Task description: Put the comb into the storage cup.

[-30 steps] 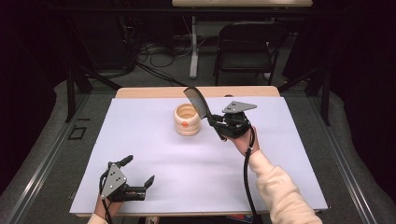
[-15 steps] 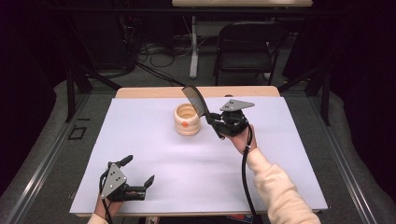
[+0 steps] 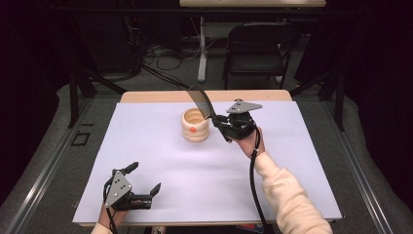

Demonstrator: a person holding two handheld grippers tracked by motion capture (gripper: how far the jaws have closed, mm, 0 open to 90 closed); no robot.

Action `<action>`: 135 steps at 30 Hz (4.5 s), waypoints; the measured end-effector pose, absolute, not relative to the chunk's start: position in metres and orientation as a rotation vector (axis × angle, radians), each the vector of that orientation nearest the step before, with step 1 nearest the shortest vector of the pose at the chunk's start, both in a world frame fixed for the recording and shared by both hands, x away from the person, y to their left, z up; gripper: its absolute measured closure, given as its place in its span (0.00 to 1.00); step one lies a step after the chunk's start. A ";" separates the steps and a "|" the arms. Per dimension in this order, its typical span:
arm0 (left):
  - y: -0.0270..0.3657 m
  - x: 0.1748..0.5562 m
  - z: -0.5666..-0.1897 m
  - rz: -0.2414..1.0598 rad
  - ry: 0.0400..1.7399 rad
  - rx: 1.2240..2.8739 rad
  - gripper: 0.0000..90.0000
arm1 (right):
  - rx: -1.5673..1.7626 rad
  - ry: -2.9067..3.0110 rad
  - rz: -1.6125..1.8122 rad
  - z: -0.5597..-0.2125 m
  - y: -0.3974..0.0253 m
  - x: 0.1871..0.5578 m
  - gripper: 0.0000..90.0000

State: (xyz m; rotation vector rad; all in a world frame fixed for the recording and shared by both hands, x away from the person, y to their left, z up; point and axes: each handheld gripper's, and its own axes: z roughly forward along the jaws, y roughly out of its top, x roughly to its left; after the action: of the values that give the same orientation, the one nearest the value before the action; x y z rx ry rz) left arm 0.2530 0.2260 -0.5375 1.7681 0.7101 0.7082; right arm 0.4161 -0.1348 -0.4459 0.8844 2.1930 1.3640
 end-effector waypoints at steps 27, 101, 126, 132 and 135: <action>0.228 0.253 -0.537 0.710 0.720 1.757 0.00 | 0.855 2.185 1.377 -0.442 -0.118 0.433 0.81; 0.228 0.253 -0.537 0.712 0.718 1.756 0.00 | 0.778 2.114 1.459 -0.420 -0.084 0.462 0.81; 0.228 0.253 -0.537 0.710 0.720 1.756 0.00 | 0.774 2.072 1.487 -0.420 -0.074 0.471 0.81; 0.229 0.253 -0.537 0.708 0.719 1.753 0.00 | 0.766 2.066 1.493 -0.419 -0.070 0.474 0.81; 0.229 0.253 -0.537 0.708 0.719 1.753 0.00 | 0.761 2.059 1.495 -0.421 -0.068 0.476 0.81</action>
State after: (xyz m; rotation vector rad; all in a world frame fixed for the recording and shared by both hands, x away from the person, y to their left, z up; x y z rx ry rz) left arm 0.2529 0.2288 -0.5365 1.7525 0.7189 0.7080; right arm 0.4763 -0.0677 -0.4206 0.7610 2.0594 1.4947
